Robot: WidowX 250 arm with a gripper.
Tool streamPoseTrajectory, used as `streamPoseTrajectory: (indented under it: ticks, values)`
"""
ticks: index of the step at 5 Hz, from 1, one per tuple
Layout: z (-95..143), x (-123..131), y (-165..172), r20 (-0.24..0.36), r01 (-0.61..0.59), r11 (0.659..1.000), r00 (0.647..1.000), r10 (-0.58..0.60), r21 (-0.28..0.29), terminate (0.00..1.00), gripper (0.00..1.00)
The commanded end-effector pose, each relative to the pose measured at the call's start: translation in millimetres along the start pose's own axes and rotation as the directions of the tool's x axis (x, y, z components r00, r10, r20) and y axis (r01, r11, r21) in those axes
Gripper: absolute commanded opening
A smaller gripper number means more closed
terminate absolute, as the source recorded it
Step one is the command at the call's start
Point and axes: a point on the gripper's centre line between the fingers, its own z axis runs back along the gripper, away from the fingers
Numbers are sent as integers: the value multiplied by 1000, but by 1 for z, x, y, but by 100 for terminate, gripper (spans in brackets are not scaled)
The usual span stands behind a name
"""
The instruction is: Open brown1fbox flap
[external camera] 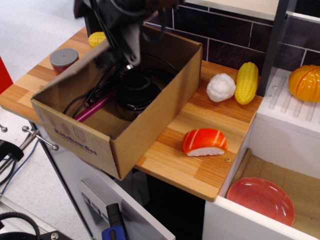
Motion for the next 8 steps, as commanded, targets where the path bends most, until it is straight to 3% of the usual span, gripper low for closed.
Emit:
streamPoseTrajectory:
  ticks: [1, 3, 4, 6, 7, 8]
  values:
    - [2, -19, 65, -1, 143, 985, 990, -143, 94, 0, 100]
    - [-28, -66, 105, 41, 353, 920, 930, -364, 173, 0, 100]
    - [-56, -81, 111, 101, 388, 911, 909, -403, 141, 0, 100]
    - [-98, -79, 110, 212, 433, 898, 873, -440, 83, 0, 100]
    - [-116, -76, 109, 239, 435, 900, 874, -422, -2, 0, 100]
    - [-128, -75, 104, 258, 419, 907, 882, -395, -43, 0, 100]
